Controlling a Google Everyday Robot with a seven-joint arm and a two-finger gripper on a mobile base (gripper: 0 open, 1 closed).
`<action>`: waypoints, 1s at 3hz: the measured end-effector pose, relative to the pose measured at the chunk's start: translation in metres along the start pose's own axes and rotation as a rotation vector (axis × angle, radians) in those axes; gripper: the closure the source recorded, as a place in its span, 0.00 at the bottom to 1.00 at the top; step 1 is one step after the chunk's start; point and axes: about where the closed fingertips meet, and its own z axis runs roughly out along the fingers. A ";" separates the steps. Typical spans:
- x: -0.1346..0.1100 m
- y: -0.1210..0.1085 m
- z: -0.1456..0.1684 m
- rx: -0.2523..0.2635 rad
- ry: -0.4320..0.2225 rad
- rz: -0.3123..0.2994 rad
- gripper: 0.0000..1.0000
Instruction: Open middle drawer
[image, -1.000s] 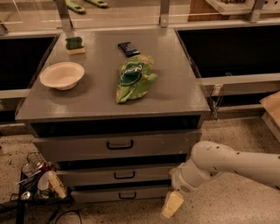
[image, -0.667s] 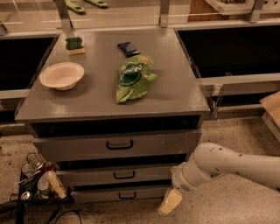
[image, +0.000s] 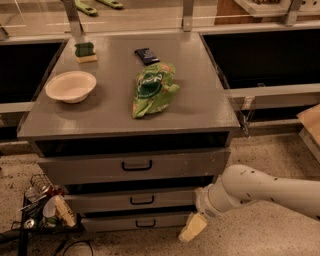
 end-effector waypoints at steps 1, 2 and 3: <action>0.000 -0.008 0.006 0.038 -0.021 0.034 0.00; -0.012 -0.022 0.012 0.063 -0.039 0.042 0.00; -0.014 -0.023 0.015 0.058 -0.050 0.042 0.00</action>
Offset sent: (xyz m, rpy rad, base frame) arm 0.0259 0.0008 -0.0078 0.0062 -0.0621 -0.0937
